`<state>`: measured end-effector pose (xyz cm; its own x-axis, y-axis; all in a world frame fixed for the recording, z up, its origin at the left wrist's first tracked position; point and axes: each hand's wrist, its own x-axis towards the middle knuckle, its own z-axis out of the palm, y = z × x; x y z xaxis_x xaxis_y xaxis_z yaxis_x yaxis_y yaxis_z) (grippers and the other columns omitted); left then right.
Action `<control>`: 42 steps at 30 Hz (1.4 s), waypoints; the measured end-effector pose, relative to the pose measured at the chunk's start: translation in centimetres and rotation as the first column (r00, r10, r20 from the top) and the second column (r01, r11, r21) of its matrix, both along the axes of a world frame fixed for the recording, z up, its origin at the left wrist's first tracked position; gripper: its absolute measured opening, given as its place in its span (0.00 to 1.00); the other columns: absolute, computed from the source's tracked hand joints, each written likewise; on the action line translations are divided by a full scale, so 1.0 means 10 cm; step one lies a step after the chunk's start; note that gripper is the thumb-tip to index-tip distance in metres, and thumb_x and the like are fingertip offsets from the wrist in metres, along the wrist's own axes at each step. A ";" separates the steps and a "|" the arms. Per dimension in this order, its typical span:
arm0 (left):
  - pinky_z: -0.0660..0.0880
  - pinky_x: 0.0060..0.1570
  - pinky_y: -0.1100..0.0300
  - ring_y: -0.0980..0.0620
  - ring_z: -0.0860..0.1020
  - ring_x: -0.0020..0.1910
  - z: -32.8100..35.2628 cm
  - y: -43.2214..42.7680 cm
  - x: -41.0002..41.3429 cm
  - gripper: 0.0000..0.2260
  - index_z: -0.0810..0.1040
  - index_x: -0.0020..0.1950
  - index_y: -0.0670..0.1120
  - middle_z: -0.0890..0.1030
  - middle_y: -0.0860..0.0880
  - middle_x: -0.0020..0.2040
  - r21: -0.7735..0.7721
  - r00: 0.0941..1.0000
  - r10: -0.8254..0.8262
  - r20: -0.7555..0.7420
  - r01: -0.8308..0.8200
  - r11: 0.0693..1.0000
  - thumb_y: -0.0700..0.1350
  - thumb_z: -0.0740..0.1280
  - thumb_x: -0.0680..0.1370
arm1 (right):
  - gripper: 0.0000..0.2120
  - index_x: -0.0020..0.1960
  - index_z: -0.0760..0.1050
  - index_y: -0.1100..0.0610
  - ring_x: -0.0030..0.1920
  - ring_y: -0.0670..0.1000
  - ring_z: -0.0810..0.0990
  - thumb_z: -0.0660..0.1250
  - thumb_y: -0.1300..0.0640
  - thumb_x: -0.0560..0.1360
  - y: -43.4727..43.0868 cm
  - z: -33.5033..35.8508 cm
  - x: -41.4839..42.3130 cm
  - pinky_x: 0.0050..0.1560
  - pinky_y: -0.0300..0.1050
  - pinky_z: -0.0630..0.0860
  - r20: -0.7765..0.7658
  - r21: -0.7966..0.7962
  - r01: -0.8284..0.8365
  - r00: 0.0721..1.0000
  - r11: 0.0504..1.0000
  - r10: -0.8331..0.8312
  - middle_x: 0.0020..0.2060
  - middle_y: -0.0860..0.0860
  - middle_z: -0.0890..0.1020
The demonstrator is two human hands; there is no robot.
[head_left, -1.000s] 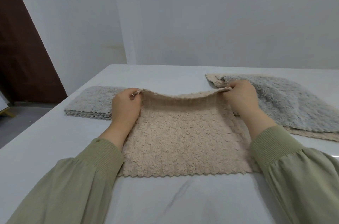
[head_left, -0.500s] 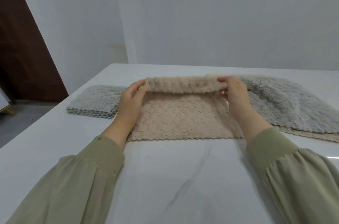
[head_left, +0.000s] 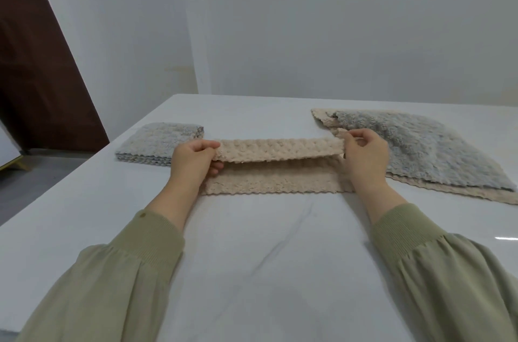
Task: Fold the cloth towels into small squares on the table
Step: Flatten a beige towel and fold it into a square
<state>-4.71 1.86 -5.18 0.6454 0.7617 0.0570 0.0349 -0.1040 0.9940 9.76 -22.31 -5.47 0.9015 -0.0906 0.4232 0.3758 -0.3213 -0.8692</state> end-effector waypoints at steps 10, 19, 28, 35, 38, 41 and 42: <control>0.77 0.39 0.54 0.51 0.77 0.31 -0.04 -0.01 -0.27 0.08 0.82 0.48 0.51 0.81 0.47 0.38 0.340 0.971 -0.012 -0.238 0.095 0.936 0.41 0.67 0.73 | 0.12 0.55 0.77 0.57 0.42 0.54 0.76 0.60 0.61 0.74 -0.17 -0.05 -0.28 0.40 0.44 0.68 -0.171 -0.481 -0.158 0.982 0.863 0.084 0.40 0.52 0.77; 0.76 0.40 0.54 0.50 0.75 0.33 0.06 -0.01 -0.31 0.12 0.81 0.43 0.55 0.75 0.50 0.33 0.399 0.972 -0.032 -0.233 0.125 0.908 0.37 0.66 0.71 | 0.11 0.53 0.77 0.57 0.47 0.57 0.77 0.60 0.63 0.73 -0.16 -0.01 -0.28 0.45 0.45 0.69 -0.031 -0.541 -0.037 0.999 0.840 0.024 0.42 0.51 0.76; 0.74 0.34 0.60 0.52 0.75 0.31 0.07 -0.01 -0.34 0.11 0.82 0.45 0.52 0.75 0.51 0.35 0.449 0.898 -0.074 -0.434 0.287 0.846 0.37 0.68 0.71 | 0.11 0.50 0.77 0.57 0.48 0.58 0.77 0.61 0.64 0.70 -0.16 0.00 -0.30 0.48 0.47 0.71 -0.048 -0.615 -0.050 0.999 0.787 0.026 0.43 0.54 0.81; 0.76 0.35 0.59 0.50 0.77 0.31 0.11 0.01 -0.36 0.10 0.82 0.44 0.50 0.77 0.48 0.34 0.404 0.905 -0.092 -0.414 0.274 0.873 0.35 0.67 0.71 | 0.11 0.49 0.78 0.57 0.48 0.59 0.77 0.61 0.64 0.70 -0.16 0.03 -0.32 0.48 0.48 0.72 -0.030 -0.612 -0.023 1.000 0.791 0.005 0.44 0.55 0.81; 0.76 0.34 0.59 0.50 0.77 0.31 0.12 0.01 -0.36 0.11 0.82 0.44 0.50 0.77 0.48 0.33 0.406 0.900 -0.090 -0.427 0.279 0.870 0.35 0.67 0.71 | 0.11 0.49 0.78 0.57 0.48 0.59 0.77 0.61 0.64 0.69 -0.15 0.03 -0.32 0.50 0.49 0.72 0.002 -0.637 -0.003 1.000 0.771 0.005 0.44 0.55 0.82; 0.75 0.33 0.60 0.50 0.78 0.31 0.11 -0.01 -0.36 0.11 0.82 0.43 0.50 0.78 0.48 0.34 0.399 0.876 -0.107 -0.471 0.320 0.859 0.35 0.67 0.71 | 0.10 0.46 0.78 0.57 0.47 0.59 0.77 0.61 0.64 0.69 -0.16 0.01 -0.33 0.50 0.50 0.73 -0.019 -0.676 -0.019 1.000 0.736 0.009 0.43 0.54 0.82; 0.74 0.33 0.61 0.50 0.78 0.31 0.11 0.00 -0.36 0.11 0.82 0.44 0.50 0.78 0.49 0.34 0.396 0.874 -0.106 -0.475 0.320 0.861 0.35 0.67 0.71 | 0.10 0.45 0.78 0.56 0.46 0.58 0.77 0.61 0.64 0.68 -0.16 0.01 -0.32 0.50 0.50 0.73 -0.023 -0.675 -0.022 1.000 0.738 0.009 0.42 0.54 0.82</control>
<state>-8.34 1.83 -4.12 0.8285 0.5586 0.0404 0.3615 -0.5884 0.7232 6.55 -23.93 -5.42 0.9080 0.2268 0.3524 0.3731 -0.8205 -0.4332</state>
